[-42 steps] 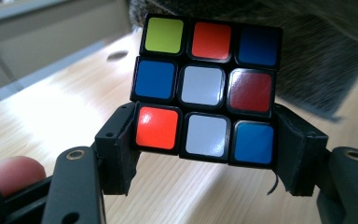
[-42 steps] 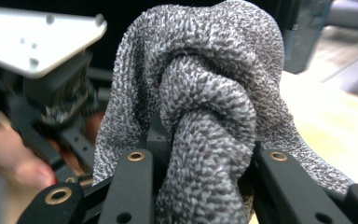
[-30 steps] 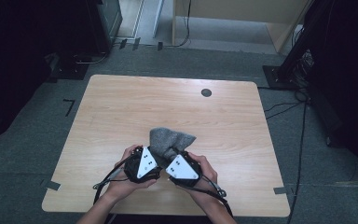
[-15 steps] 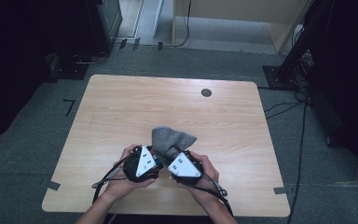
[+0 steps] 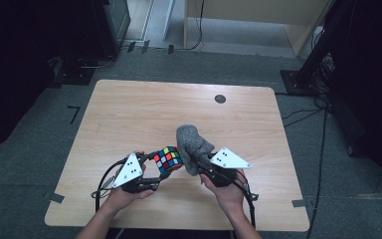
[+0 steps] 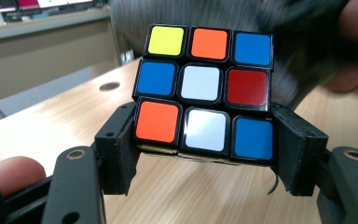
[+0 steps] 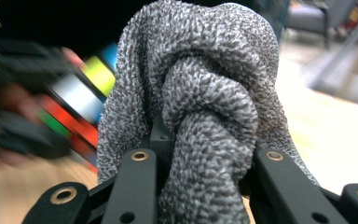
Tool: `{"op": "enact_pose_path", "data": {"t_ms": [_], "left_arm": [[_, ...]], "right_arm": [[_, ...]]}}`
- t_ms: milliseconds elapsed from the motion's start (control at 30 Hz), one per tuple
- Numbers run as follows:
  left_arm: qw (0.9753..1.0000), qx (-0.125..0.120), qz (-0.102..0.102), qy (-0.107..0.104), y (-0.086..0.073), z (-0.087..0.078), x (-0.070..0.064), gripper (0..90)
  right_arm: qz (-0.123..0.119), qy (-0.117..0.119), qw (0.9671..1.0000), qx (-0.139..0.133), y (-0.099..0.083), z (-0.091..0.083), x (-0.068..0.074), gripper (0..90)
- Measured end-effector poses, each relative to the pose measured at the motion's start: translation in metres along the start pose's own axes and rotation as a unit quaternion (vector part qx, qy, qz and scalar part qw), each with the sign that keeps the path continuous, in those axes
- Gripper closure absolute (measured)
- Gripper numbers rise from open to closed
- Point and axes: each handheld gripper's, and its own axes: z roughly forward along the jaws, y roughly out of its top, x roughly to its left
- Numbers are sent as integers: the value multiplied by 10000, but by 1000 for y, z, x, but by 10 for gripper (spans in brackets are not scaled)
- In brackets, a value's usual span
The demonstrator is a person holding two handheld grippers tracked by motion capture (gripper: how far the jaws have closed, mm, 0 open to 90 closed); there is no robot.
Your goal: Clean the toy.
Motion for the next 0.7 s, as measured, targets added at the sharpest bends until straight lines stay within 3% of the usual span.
{"op": "enact_pose_path", "data": {"t_ms": [67,133,200,267,333,367,433,533,633,700], "left_arm": [[9999,98,118,-13,-1,3,-4,341],[9998,54,170,-88,1,5,-8,340],[9998,43,188,-87,1,4,-8,340],[9998,-121,31,-167,1,0,-4,340],[9995,-225,-104,-178,2,-3,0,340],[9995,-239,-112,-152,2,-4,1,340],[9996,-224,-102,-141,1,-4,2,340],[9997,-152,-37,-181,0,-1,-1,340],[9996,-173,-63,-226,1,-2,-1,340],[9993,-236,-156,-253,0,-5,2,340]], "right_arm": [[-14,330,9991,-283,5,-3,6,703],[-123,604,9976,-299,7,-2,14,702],[-273,527,9980,-222,5,2,17,702],[-51,390,9992,-21,-1,6,9,703],[-93,112,9996,224,-6,8,3,704],[-14,105,9996,253,-8,8,1,704],[153,229,9995,123,-6,6,-1,702],[33,571,9981,-245,3,0,8,692],[-366,454,9979,-286,6,-1,21,696],[-250,428,9986,-170,3,2,17,700]]}}
